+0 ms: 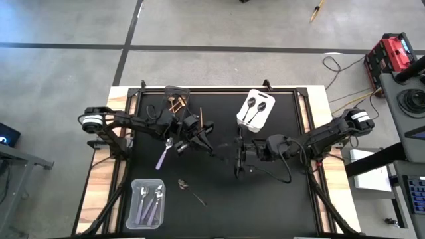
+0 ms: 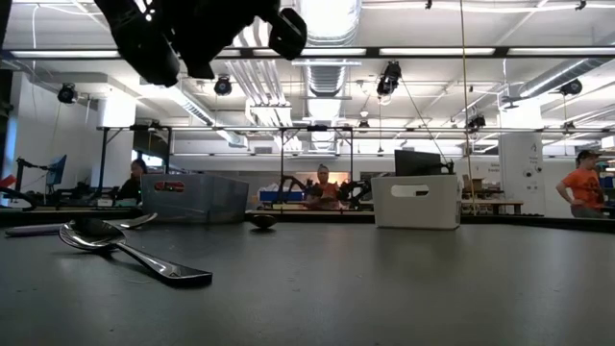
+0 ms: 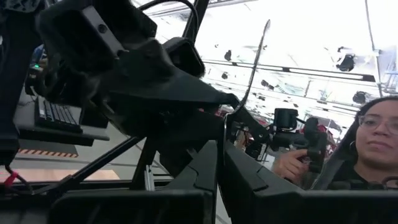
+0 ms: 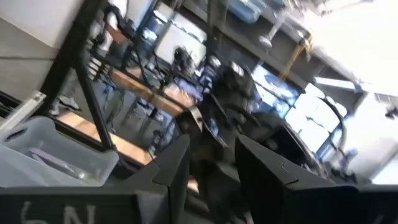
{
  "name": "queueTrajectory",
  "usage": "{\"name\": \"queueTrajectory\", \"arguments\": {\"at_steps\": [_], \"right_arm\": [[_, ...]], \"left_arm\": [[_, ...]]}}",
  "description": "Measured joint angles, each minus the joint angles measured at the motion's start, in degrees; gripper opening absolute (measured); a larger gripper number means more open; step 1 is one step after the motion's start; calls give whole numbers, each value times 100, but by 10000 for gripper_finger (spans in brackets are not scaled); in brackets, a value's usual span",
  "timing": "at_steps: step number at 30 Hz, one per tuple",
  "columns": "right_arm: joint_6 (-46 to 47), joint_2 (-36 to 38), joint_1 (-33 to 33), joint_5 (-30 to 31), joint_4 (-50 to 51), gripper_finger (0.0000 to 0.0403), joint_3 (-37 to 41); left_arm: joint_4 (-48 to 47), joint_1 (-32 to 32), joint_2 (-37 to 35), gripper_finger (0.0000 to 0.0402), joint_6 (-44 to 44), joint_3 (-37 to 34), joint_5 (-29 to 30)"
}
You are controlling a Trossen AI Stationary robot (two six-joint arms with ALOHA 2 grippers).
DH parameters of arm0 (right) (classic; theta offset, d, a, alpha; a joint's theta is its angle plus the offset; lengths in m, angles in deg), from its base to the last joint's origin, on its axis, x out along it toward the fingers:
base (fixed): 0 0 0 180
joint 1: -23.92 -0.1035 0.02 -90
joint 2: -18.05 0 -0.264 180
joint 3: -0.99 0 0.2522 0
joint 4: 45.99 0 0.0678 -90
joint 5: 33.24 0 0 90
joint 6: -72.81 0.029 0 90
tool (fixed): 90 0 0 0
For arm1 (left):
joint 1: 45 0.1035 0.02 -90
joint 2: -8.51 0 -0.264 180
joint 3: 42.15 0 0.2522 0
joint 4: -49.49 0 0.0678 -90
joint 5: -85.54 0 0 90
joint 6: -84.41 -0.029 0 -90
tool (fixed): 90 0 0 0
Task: Sort silverware by color (type)
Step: Put the black spoon into the white bin
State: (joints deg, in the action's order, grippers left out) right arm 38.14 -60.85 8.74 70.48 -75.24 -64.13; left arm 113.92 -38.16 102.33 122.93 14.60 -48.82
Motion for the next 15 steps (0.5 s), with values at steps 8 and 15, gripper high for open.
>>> {"name": "queueTrajectory", "arguments": {"at_steps": [8,15], "right_arm": [[549,388,7,937,835,121,9],[1457,652,11,1976,1699,121,9]], "left_arm": [[-237,408,-705,0,7,-664,-53],[-2956,767,-1628,0,-900,-933,119]]}}
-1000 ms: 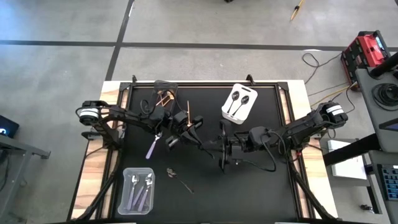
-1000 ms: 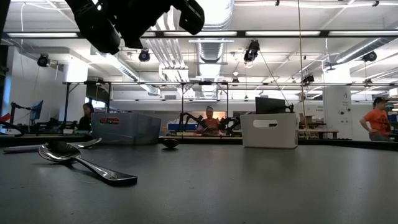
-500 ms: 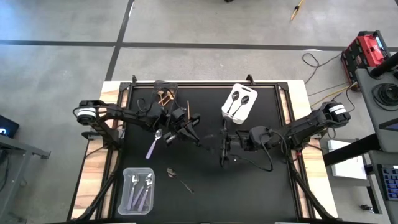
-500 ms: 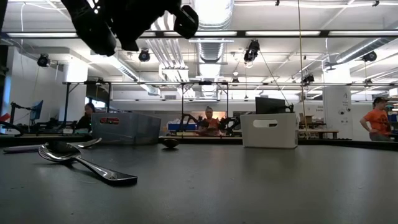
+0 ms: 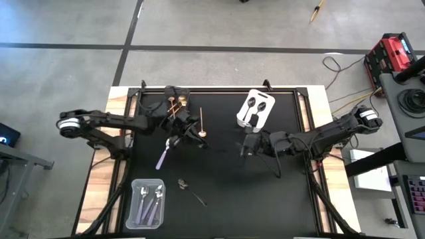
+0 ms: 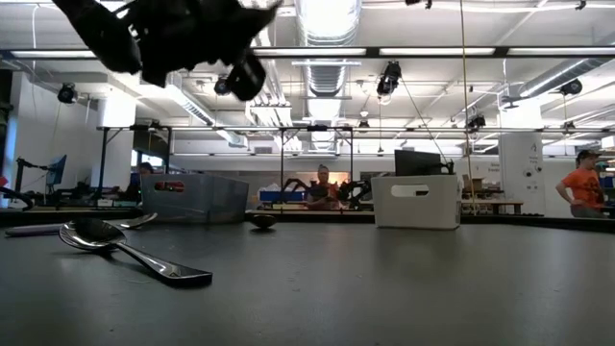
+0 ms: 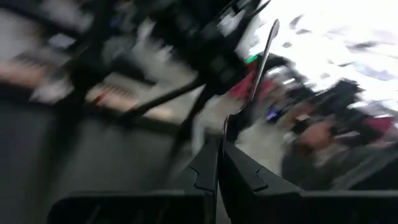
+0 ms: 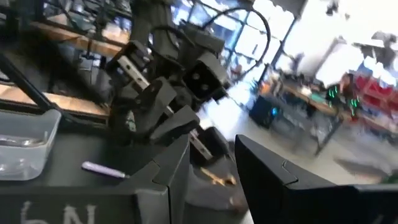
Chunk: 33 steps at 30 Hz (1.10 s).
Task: Sort silverware by color (type)
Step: Put the black spoon into the white bin
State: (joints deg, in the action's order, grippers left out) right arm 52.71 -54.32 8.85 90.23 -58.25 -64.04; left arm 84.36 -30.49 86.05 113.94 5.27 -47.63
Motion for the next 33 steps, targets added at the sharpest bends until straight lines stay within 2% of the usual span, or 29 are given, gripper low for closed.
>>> {"name": "queueTrajectory", "arguments": {"at_steps": [4,8,12,15,18,21,28,33], "right_arm": [[658,102,7,145,475,121,0],[1390,200,92,122,873,121,-5],[2093,229,272,-26,1353,121,-7],[2519,224,486,-587,1744,121,-28],[2798,97,696,-1263,2141,121,-204],[2934,-95,869,-1685,2674,121,-541],[3074,-794,1260,-2319,4459,121,-1788],[2808,-1394,1477,-2498,5544,121,-2677]], "left_arm": [[-2410,52,-561,0,-1072,169,691],[-4848,50,-1000,0,-1998,708,1967],[-6319,-4,-1165,0,-2458,1235,3028],[-6768,-13,-1191,0,-2651,1578,3335],[-7123,-16,-1121,0,-2826,1847,3378],[-7384,-22,-986,0,-3030,2092,3379],[-7545,-113,-565,0,-3324,2401,3374],[-7499,-282,-366,0,-3346,2465,3372]]}}
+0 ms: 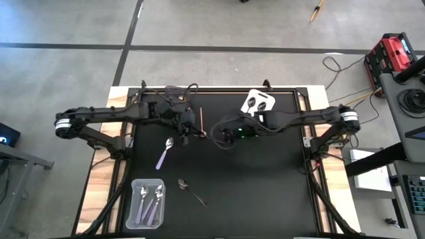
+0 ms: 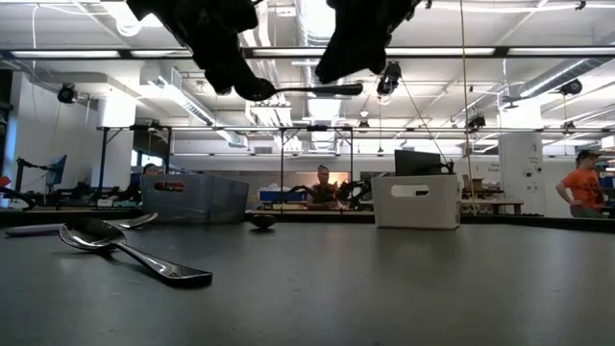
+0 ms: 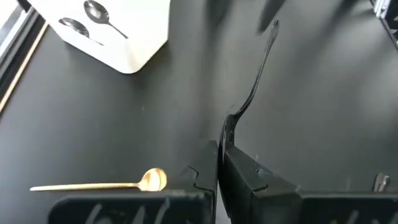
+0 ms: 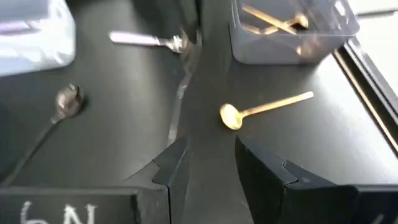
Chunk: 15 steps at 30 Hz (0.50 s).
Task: Sort silverware by color (type)
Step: Put the black spoon into the white bin
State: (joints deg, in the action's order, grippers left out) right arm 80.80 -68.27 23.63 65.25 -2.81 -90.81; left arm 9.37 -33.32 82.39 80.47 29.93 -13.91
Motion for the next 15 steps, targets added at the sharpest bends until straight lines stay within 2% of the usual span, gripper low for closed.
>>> {"name": "queueTrajectory", "arguments": {"at_steps": [3,9,15], "right_arm": [[-163,-390,75,-115,547,121,-462],[-443,-1086,210,-854,977,121,-1318],[-459,-1511,319,-848,1335,121,-1958]], "left_arm": [[145,-107,52,0,15,16,7],[160,-192,40,0,126,16,199],[170,-194,31,0,144,16,268]]}}
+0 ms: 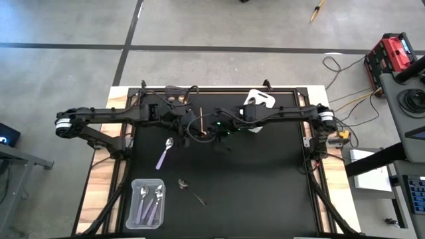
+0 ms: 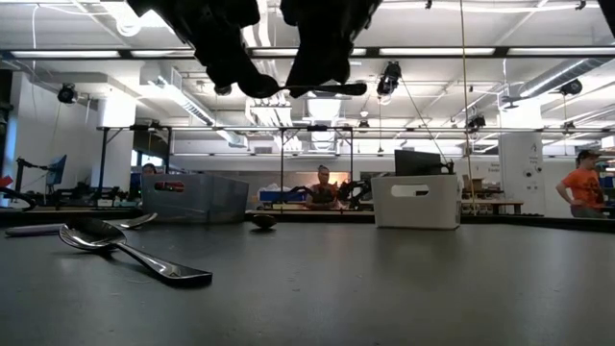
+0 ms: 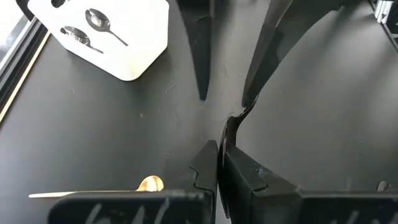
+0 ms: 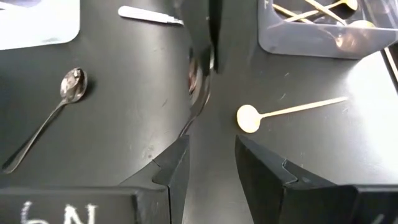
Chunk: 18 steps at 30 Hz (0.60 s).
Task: Sort silverware by color (type)
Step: Put the black spoon into the white bin
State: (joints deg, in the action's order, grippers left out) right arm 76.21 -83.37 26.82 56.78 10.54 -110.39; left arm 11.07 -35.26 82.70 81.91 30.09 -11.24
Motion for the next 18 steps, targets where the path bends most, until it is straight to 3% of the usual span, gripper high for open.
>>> {"name": "queueTrajectory", "arguments": {"at_steps": [13,18], "right_arm": [[31,-232,261,-88,386,121,-654],[177,-232,276,-651,537,121,-755]], "left_arm": [[30,4,0,0,5,-2,70],[25,4,0,0,6,-3,245]]}}
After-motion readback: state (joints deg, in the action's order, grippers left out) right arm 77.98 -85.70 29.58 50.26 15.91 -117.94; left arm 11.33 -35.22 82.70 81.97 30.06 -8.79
